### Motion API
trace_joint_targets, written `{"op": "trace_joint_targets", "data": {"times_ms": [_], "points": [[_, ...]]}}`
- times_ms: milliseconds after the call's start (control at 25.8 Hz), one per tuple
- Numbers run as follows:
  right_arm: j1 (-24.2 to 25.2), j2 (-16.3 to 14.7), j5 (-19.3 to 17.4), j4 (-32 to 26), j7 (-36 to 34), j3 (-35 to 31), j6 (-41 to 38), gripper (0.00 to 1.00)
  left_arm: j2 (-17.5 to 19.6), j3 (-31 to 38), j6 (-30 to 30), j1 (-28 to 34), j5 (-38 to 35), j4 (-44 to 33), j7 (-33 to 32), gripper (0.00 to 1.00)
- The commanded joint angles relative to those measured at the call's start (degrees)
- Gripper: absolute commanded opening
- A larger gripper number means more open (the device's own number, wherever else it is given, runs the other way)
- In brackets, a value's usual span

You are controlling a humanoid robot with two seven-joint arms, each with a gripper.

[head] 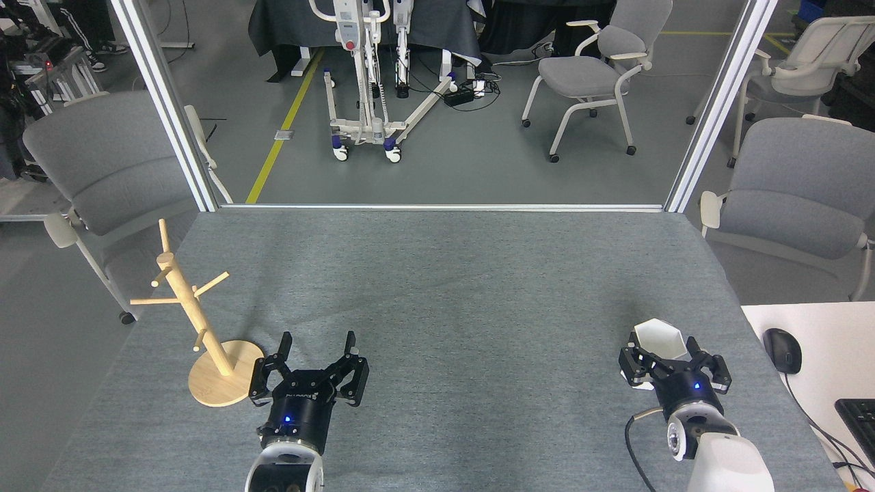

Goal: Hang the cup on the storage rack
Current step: 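Lift the white cup with the right gripper and raise it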

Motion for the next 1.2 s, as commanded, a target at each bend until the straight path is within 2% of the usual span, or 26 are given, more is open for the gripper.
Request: {"op": "trace_joint_targets", "data": {"times_ms": [0,233,466,504,582,621,776,854,1009,1087,1164], "points": [[-1.6,0.0,0.0,2.3,-0.2,0.3,0.1,0.99,0.0,0.0,-0.1,0.0,0.0,0.0,0.0,0.99],[-3.3,0.0,0.4,4.9,-0.2,1.0,0.2,0.99,-0.1,0.0,-0.2,-0.1,0.0,0.7,0.0,0.99],[-3.3,0.2,0.5,5.0,0.1,1.2,0.2,0.96,-0.1,0.0,-0.4,-0.8,0.0,1.7,0.0,0.99],[-3.3,0.2,0.5,5.0,0.1,1.2,0.2,0.92,-0.1,0.0,-0.5,-0.8,0.0,1.7,0.0,0.99],[-3.3,0.2,0.5,5.0,0.1,1.2,0.1,0.74,-0.1,0.0,-0.5,-0.8,0.0,1.8,0.0,0.99],[-3.2,0.3,0.5,5.0,0.1,1.2,0.0,0.70,-0.1,0.0,-0.5,-0.8,0.0,1.7,0.0,0.99],[-3.1,0.3,1.2,5.0,0.1,1.2,-0.3,0.66,-0.3,-0.1,-0.6,-0.8,0.0,1.7,0.0,0.99],[-2.9,0.3,1.3,4.9,0.1,1.2,-0.5,0.53,-0.3,-0.1,-0.6,-0.8,0.0,1.7,0.0,0.99],[-2.6,0.3,1.1,1.2,0.6,1.1,-0.4,0.54,-0.3,-0.2,-0.6,-0.8,0.0,1.4,0.0,0.99],[-2.4,0.1,1.1,-4.3,4.6,1.0,0.2,0.57,-0.3,-0.2,-0.6,-0.8,0.0,1.3,0.0,0.99],[-1.9,0.0,0.8,-12.5,11.4,0.6,1.2,0.57,-0.3,-0.2,-0.6,-0.8,0.0,1.3,0.0,0.99]]}}
